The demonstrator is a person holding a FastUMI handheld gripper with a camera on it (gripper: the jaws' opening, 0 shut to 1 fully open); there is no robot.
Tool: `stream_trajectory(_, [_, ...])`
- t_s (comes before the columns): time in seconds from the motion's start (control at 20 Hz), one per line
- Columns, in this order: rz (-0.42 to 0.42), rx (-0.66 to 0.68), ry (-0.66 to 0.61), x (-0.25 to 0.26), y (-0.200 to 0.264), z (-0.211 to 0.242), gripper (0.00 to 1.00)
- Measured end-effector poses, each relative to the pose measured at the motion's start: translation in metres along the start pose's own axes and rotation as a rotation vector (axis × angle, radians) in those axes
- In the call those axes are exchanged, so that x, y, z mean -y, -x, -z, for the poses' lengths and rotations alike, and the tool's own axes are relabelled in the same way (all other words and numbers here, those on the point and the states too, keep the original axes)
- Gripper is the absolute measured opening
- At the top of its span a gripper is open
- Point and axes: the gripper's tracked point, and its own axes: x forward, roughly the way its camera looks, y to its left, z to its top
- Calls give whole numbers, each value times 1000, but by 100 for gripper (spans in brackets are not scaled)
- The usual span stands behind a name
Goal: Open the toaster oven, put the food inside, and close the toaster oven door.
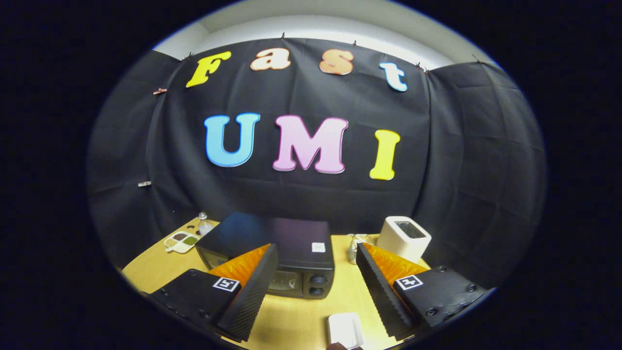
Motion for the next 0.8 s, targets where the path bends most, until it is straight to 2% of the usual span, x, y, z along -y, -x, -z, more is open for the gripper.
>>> stream_trajectory(0.2, [63,43,-96,33,26,-30,100])
stream_trajectory(0.45, [138,85,-83,64,48,-45,100])
stream_trajectory(0.8, [156,66,-99,68,48,-40,100])
